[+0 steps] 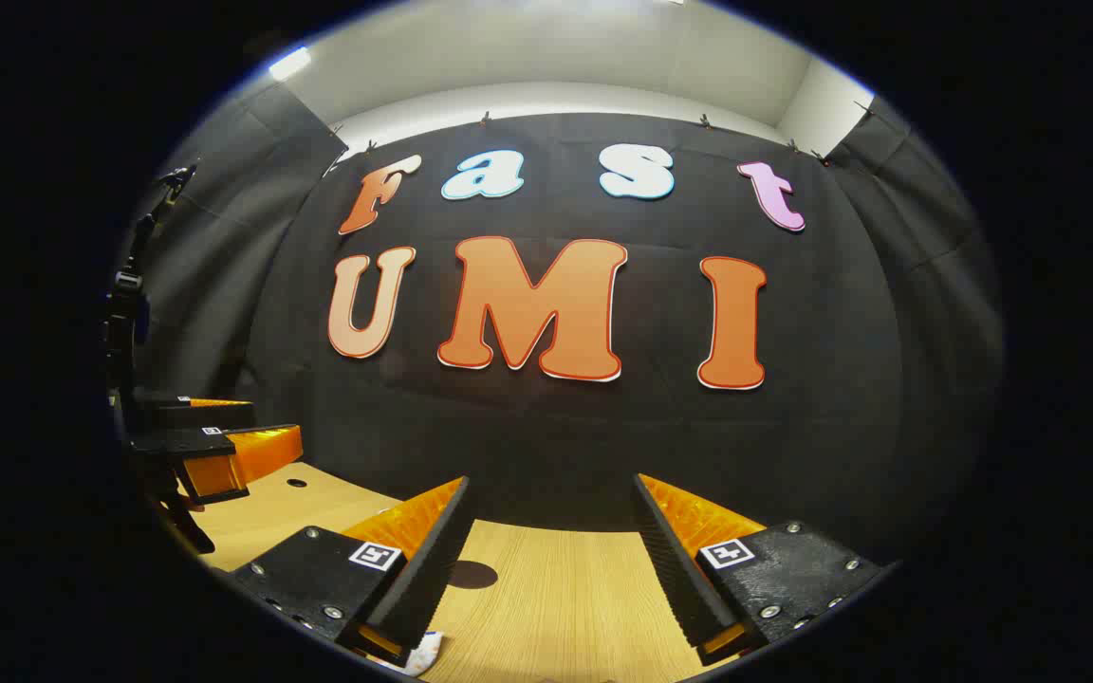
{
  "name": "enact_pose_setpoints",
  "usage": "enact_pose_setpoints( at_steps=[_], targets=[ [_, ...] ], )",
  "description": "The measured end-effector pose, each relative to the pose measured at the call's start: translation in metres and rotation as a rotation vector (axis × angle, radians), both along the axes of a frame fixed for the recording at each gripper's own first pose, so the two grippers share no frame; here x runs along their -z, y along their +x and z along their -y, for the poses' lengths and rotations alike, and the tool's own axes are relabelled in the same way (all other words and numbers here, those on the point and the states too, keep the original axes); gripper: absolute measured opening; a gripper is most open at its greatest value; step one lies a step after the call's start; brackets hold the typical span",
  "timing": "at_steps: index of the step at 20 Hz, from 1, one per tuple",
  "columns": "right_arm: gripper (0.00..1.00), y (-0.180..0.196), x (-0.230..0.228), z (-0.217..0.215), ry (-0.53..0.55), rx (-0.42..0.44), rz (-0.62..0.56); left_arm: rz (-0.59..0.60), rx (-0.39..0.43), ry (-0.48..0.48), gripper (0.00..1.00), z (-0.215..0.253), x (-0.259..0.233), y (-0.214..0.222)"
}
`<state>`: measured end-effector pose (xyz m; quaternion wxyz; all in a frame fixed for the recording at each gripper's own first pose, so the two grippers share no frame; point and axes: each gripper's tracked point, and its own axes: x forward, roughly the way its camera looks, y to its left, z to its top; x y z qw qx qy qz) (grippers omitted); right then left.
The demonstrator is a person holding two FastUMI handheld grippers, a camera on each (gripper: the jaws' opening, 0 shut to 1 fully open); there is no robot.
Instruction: Put the toothbrush and toothpaste on the desktop into the cup, then pick up the cup and place it on the coaster on the desktop.
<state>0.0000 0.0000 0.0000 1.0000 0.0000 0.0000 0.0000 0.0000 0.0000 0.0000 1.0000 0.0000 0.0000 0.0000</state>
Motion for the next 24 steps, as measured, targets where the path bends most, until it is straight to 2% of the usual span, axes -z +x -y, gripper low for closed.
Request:
enact_pose_setpoints(
  at_steps=[1, 2, 5, 6, 8, 10, 11, 14, 15, 16, 21, 22, 23, 24],
  targets=[
    [0.98, 0.0, 0.001, 0.002, 0.0, 0.002, -0.002, 0.001, 0.0, -0.002, 0.97, 0.0, 0.001, 0.0],
    [0.98, -0.001, 0.002, 0.003, -0.001, 0.002, -0.004, 0.001, 0.003, -0.006, 1.0, 0.001, 0.001, 0.001],
    [0.98, -0.003, 0.003, 0.003, 0.0, -0.006, -0.004, 0.007, -0.009, -0.014, 1.0, 0.0, 0.001, 0.001],
    [0.98, -0.003, 0.003, 0.001, -0.001, -0.011, -0.004, 0.008, -0.011, -0.014, 0.97, 0.0, 0.0, 0.002],
    [0.98, -0.003, 0.003, 0.0, -0.002, -0.018, -0.004, 0.002, -0.013, -0.006, 1.0, 0.003, 0.002, 0.003],
    [0.98, -0.004, 0.002, 0.0, -0.002, -0.022, -0.006, 0.013, -0.015, -0.008, 0.97, 0.002, -0.004, 0.002],
    [0.98, -0.004, -0.001, 0.001, -0.004, -0.022, -0.006, 0.021, -0.012, -0.005, 1.0, 0.004, -0.006, 0.001],
    [0.98, -0.004, -0.009, 0.003, -0.008, -0.026, 0.0, 0.041, -0.012, 0.009, 1.0, 0.006, -0.016, -0.002],
    [0.98, -0.005, -0.011, 0.003, -0.007, -0.028, 0.001, 0.04, -0.005, 0.007, 0.97, 0.009, -0.014, -0.003],
    [0.98, -0.006, -0.011, 0.002, -0.006, -0.03, 0.001, 0.031, -0.001, 0.004, 1.0, 0.01, -0.012, -0.003],
    [1.0, -0.007, 0.017, 0.005, -0.003, -0.033, -0.063, -0.094, 0.005, -0.034, 1.0, 0.006, 0.029, -0.004],
    [0.99, -0.007, 0.021, 0.007, 0.003, -0.028, -0.079, -0.13, 0.007, -0.042, 0.97, 0.004, 0.04, -0.005],
    [0.99, -0.008, 0.025, 0.009, 0.012, -0.023, -0.093, -0.163, 0.007, -0.049, 1.0, 0.004, 0.051, -0.005],
    [0.99, -0.009, 0.03, 0.009, 0.021, -0.023, -0.105, -0.193, 0.011, -0.048, 0.97, 0.005, 0.061, -0.006]
  ],
)
